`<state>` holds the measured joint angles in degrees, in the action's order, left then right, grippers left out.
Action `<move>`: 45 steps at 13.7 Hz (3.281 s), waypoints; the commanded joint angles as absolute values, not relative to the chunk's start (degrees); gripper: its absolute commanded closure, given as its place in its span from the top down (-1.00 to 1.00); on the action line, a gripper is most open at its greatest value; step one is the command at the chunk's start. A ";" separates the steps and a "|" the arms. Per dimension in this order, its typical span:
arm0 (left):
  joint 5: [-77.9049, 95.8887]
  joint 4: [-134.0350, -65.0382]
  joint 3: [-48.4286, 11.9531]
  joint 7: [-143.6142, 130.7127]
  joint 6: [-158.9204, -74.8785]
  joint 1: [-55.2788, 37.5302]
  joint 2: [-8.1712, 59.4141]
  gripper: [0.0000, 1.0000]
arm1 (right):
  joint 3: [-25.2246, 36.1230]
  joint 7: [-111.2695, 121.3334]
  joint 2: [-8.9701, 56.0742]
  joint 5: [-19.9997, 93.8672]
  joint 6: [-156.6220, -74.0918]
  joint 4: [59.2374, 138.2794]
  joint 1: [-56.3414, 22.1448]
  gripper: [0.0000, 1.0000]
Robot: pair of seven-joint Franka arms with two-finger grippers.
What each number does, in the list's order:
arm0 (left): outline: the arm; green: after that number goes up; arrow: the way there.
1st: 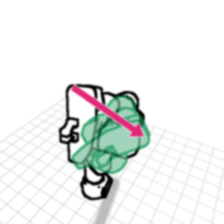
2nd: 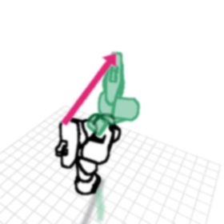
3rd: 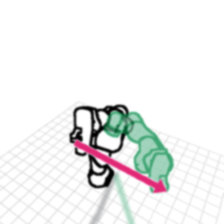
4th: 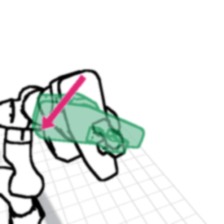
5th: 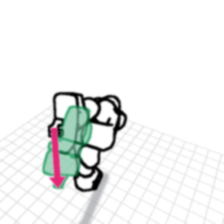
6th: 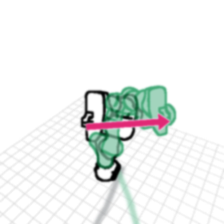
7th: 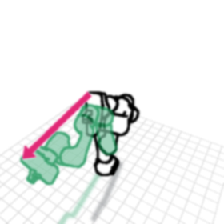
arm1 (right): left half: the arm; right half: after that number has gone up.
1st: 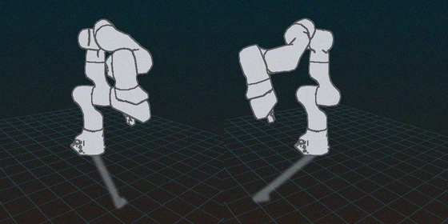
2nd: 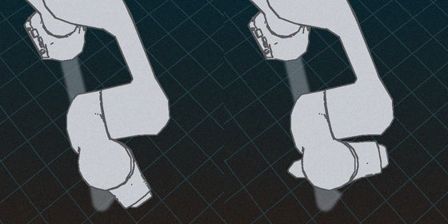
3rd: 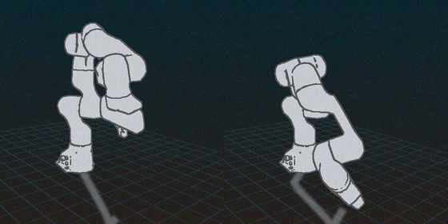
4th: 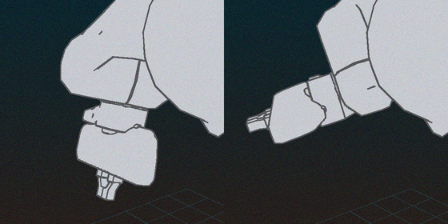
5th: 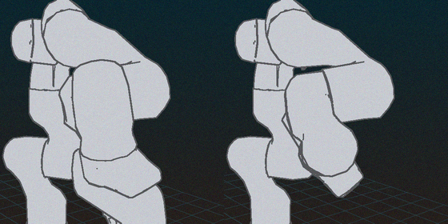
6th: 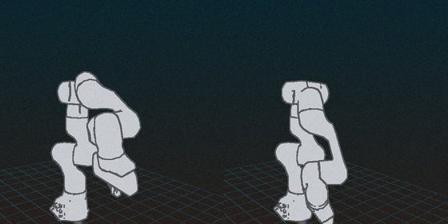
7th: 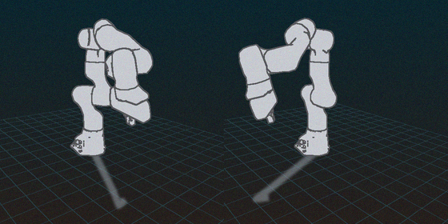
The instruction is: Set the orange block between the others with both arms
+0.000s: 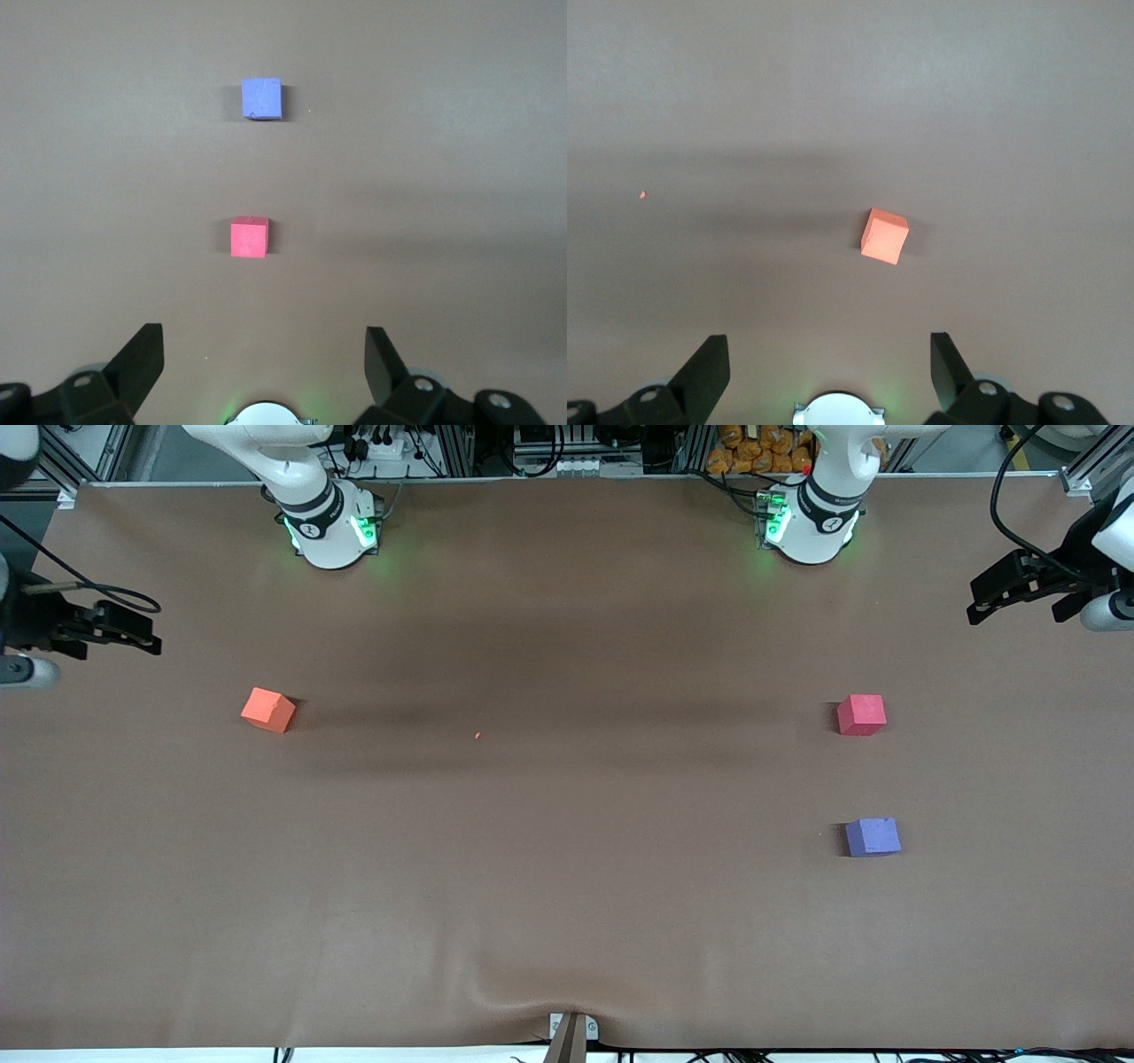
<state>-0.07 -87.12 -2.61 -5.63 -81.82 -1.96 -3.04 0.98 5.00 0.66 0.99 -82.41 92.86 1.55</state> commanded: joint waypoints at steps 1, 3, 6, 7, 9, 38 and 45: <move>-1.32 -86.31 -2.81 -5.01 -80.60 -1.93 -3.43 1.00 | 1.23 4.13 0.44 0.70 -82.97 96.05 1.58 1.00; -1.32 -86.57 -2.81 -5.01 -80.42 -2.02 -3.69 1.00 | 1.23 4.13 1.22 0.70 -83.67 98.78 2.72 1.00; -1.32 -86.57 -3.42 -5.01 -80.24 -2.20 -3.60 1.00 | 1.23 4.22 4.30 0.70 -87.61 103.96 4.13 1.00; -1.32 -86.49 -3.51 -5.01 -80.24 -2.20 -3.52 1.00 | 1.32 4.13 4.65 0.70 -90.06 106.50 4.22 1.00; -1.32 -86.48 -3.52 -4.92 -80.24 -2.11 -3.60 1.00 | 1.32 4.13 4.92 0.79 -96.56 112.56 5.70 1.00; -1.32 -87.45 -4.48 -6.24 -80.95 -2.11 -2.99 1.00 | 1.05 4.83 23.99 3.60 -115.84 123.66 9.49 -0.65; -1.41 -88.06 -4.48 -6.15 -81.65 -2.02 -2.99 1.00 | 0.26 4.04 24.25 9.92 -104.26 110.51 0.64 -0.82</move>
<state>-0.07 -87.57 -4.06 -5.75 -80.91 -1.97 -2.76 0.22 4.76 23.95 7.40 -108.82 116.86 4.39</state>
